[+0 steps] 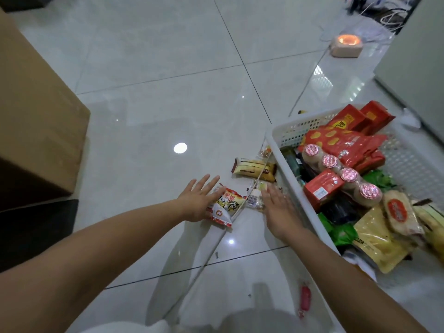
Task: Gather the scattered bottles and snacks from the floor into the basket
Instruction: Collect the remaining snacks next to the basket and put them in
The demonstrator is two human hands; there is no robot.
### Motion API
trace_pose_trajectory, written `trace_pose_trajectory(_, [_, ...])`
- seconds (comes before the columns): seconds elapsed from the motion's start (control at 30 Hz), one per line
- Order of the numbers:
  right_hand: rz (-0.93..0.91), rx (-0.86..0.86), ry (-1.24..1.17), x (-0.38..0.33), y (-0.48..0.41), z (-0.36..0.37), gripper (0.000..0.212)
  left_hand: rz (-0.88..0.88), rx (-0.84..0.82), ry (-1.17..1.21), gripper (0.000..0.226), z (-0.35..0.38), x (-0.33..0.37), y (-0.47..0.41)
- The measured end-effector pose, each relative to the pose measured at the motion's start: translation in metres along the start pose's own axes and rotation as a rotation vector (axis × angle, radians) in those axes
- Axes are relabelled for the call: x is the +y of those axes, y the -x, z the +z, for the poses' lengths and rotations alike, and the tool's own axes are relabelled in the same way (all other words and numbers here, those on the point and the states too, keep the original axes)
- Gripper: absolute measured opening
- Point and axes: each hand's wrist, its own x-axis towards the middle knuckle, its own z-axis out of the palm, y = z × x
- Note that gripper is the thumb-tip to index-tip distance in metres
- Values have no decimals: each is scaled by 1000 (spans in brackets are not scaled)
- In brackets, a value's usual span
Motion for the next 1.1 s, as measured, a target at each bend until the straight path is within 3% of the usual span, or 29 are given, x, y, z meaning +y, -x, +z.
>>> trace_pose_trajectory(0.4, [116,71,-131,13,-6,16,39,-101,170,91,78,-15,-4,-46])
trace_pose_trajectory(0.57, [197,-73,-177,15,-2,7,68,-194,86,95,111,-5,-11,-43])
trace_pose_trajectory(0.8, [294,-95,-242,8,33,11,44,-276,166,271,84,3,-17,-18])
trace_pose_trajectory(0.9, [228,-11,-167,-4,46,2,41,-293,191,393,79,-12,-15,-8])
trace_pose_trajectory(1.0, [151,111,-271,-15,57,-24,39,-304,254,651,79,-47,-11,-5])
trace_pose_trajectory(1.1, [133,368,-422,-11,62,-66,51,-275,346,1000,82,-97,4,-10])
